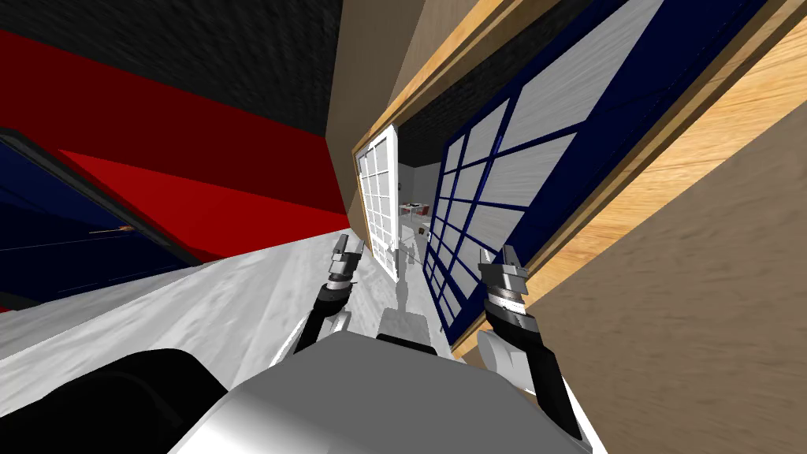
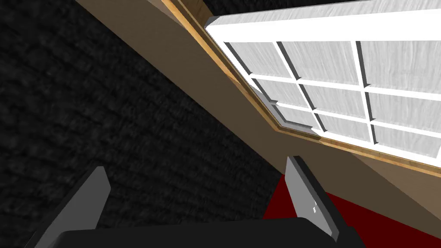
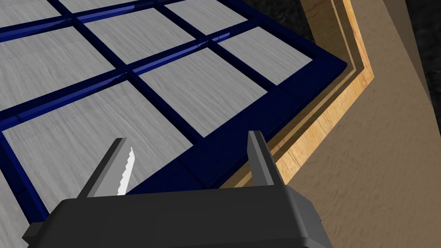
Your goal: Push the door open
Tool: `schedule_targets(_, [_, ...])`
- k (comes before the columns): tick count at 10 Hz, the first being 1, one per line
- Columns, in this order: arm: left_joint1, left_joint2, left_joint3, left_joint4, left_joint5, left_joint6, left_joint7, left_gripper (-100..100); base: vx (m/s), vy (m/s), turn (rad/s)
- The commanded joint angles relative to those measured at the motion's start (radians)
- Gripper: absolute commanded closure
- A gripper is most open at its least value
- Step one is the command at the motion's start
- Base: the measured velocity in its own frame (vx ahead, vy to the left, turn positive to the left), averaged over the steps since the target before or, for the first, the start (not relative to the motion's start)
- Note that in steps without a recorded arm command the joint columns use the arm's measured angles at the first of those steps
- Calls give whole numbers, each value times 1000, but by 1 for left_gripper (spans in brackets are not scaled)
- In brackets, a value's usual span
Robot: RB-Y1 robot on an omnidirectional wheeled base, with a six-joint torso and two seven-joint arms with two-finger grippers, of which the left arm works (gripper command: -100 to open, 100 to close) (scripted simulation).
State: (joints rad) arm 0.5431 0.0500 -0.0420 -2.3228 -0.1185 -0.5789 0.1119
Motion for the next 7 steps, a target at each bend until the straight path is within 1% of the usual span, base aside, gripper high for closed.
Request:
schedule_targets(1, [-8,6,-17,39,23,-11,31,-100,97,-19,-99])
schedule_targets(2, [-11,7,-22,51,30,-14,40,-100,82,107,-143])
schedule_targets(3, [-16,11,-34,77,46,-21,61,-100,92,132,-119])
schedule_targets(5, [-24,14,-49,111,66,-30,88,-100,64,115,-86])
schedule_targets(7, [-31,18,-66,149,88,-41,118,-100,58,90,-87])
